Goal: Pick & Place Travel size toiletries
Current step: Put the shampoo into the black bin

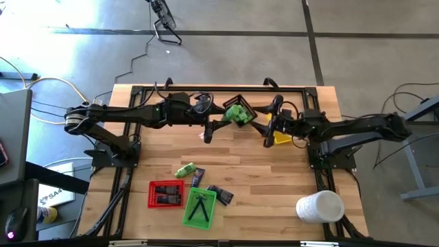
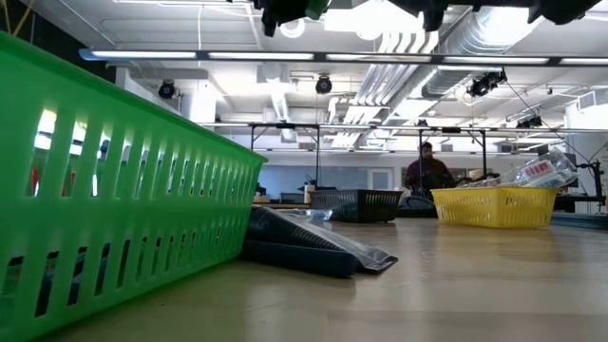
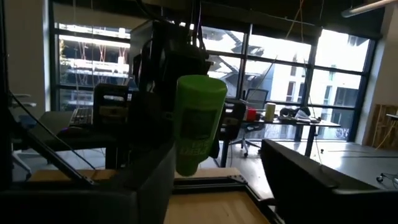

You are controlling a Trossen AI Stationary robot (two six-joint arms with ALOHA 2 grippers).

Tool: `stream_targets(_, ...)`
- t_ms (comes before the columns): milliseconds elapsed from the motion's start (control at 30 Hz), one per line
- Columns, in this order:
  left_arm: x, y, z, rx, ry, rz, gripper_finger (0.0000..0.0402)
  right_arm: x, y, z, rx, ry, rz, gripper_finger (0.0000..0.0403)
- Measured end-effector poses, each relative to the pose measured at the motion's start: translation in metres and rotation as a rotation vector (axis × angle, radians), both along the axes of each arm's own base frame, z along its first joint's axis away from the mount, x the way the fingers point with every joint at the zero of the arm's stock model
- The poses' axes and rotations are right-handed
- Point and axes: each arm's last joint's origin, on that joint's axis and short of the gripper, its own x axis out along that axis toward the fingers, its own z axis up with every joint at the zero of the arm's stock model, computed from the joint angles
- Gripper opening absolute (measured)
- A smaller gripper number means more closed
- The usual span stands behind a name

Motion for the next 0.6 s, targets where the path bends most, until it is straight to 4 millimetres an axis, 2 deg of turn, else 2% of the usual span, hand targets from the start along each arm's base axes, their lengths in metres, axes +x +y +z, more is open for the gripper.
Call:
stream_targets(133,0.000,0.000,0.000,0.002,0.000,0.000,0.0188,0.010,0.000,-0.003,0.006,-0.049,0.000,0.0288)
stream_targets(233,0.000,0.000,0.000,0.003,0.001,-0.001,0.0188,0.018,-0.001,-0.007,0.022,-0.069,0.018,0.0317)
stream_targets(400,0.000,-0.001,0.000,0.001,0.001,-0.026,0.0188,0.030,-0.013,-0.015,0.115,-0.077,0.107,0.0333)
stream_targets(600,0.000,-0.001,0.000,0.001,0.001,-0.029,0.0188,0.051,-0.027,-0.009,0.163,-0.069,0.217,0.0330)
